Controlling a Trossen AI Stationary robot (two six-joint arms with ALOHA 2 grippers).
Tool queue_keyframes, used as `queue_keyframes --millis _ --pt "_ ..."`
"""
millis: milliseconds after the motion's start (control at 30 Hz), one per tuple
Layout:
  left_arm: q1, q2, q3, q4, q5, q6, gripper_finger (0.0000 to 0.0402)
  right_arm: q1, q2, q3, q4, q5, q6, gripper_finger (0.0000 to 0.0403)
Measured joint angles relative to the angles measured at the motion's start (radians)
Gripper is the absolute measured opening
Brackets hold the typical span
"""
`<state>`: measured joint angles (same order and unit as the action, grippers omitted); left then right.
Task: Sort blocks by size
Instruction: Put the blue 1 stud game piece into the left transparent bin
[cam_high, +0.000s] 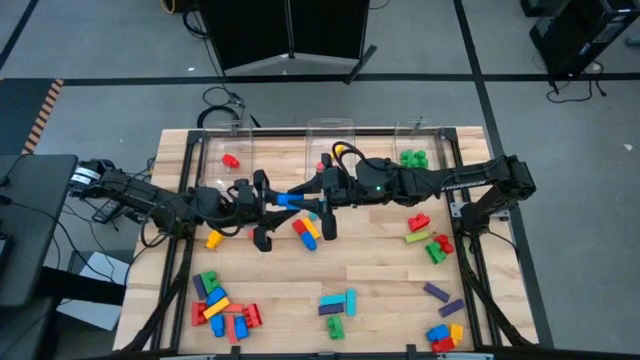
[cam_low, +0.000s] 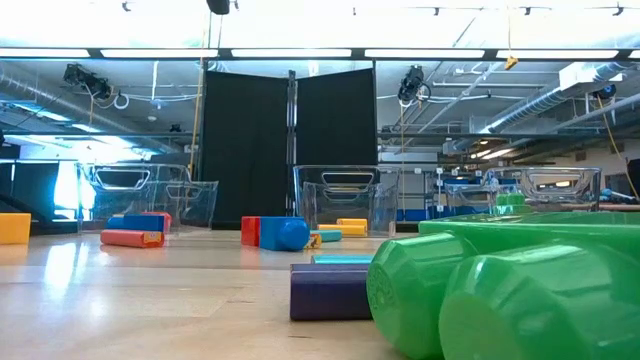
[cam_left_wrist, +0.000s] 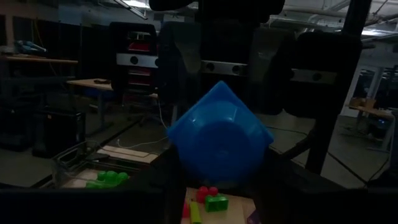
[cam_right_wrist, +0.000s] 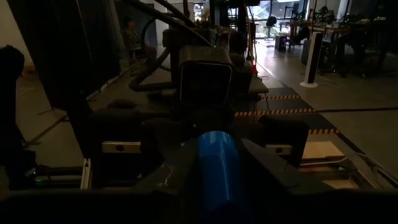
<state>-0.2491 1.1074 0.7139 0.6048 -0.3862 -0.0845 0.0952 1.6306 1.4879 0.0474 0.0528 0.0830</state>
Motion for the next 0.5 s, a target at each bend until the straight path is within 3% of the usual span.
queue_keyframes --millis 300,500 --pt "0.001 0.001 0.0 0.013 -0.001 0.001 0.0227 -0.002 0.0 0.0 -0.02 -0.005 0.0 0.0117" --pt "0.001 -0.003 0.001 0.051 -0.008 0.004 0.0244 -0.002 0.006 -0.003 -0.069 -0.008 0.0 0.0108"
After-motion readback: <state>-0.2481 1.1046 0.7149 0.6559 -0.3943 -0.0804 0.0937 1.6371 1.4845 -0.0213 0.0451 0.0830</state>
